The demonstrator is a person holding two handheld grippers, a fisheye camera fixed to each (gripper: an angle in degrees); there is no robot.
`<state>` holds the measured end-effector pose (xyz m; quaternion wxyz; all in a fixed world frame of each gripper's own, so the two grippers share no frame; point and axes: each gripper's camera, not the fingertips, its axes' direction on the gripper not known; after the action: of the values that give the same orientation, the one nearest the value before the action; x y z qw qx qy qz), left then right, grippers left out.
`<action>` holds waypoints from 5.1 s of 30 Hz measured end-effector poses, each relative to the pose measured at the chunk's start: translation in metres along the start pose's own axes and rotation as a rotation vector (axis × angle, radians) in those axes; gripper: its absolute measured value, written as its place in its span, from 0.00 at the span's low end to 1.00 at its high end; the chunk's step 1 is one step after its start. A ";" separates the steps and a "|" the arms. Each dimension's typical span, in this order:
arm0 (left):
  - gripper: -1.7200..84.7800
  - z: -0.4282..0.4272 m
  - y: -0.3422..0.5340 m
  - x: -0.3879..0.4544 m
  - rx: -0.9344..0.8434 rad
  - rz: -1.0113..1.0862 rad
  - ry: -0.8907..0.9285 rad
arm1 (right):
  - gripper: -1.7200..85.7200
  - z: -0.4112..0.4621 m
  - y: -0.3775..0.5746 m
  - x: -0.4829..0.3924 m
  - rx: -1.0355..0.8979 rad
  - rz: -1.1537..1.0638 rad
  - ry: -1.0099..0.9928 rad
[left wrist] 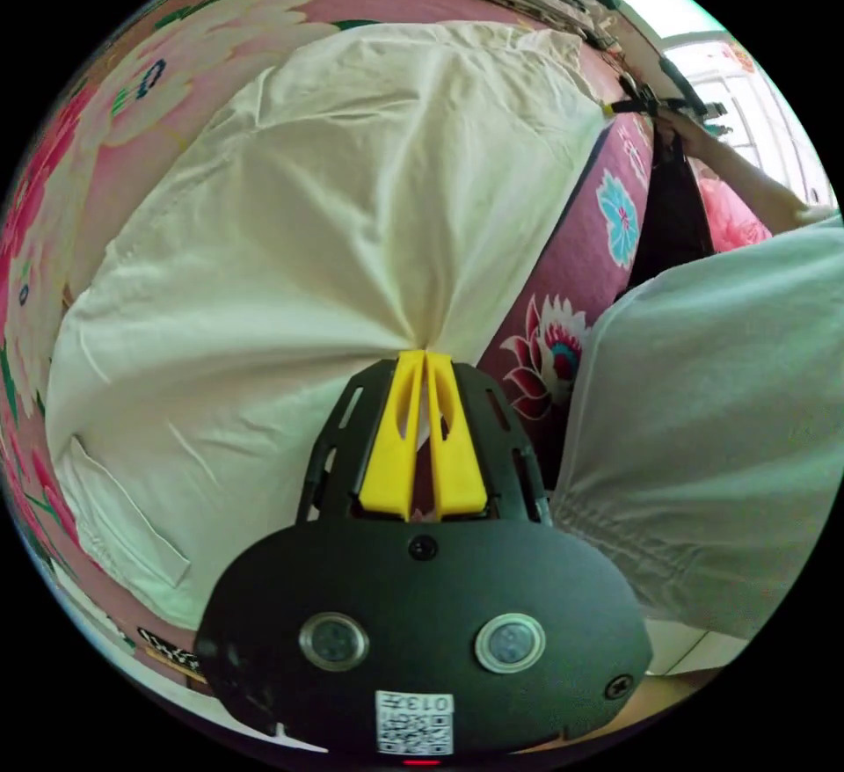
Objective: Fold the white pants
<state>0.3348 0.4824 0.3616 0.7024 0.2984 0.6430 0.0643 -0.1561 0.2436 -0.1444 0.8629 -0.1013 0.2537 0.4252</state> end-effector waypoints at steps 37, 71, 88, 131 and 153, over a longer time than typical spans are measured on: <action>0.04 -0.029 -0.180 0.027 0.113 0.217 -0.349 | 0.04 -0.168 -0.096 -0.212 0.035 -0.468 0.331; 0.02 0.001 0.228 -0.033 0.064 -0.753 -0.503 | 0.03 -0.255 0.035 -0.513 0.103 -0.537 0.251; 0.18 -0.040 0.325 -0.111 0.399 -0.788 -0.287 | 0.07 -0.332 -0.061 -0.840 0.316 -1.113 -0.098; 0.06 0.009 0.321 -0.018 0.525 -0.580 -0.519 | 0.04 -0.264 -0.021 -0.837 0.207 -0.988 0.127; 0.02 0.099 -0.008 0.096 0.354 -0.139 -0.483 | 0.05 -0.170 0.142 -0.405 0.340 -0.203 0.297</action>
<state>0.4414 0.4882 0.2738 0.7749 0.3781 0.4773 -0.1698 -0.5339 -0.0113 -0.0706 0.8591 -0.0409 0.4342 0.2680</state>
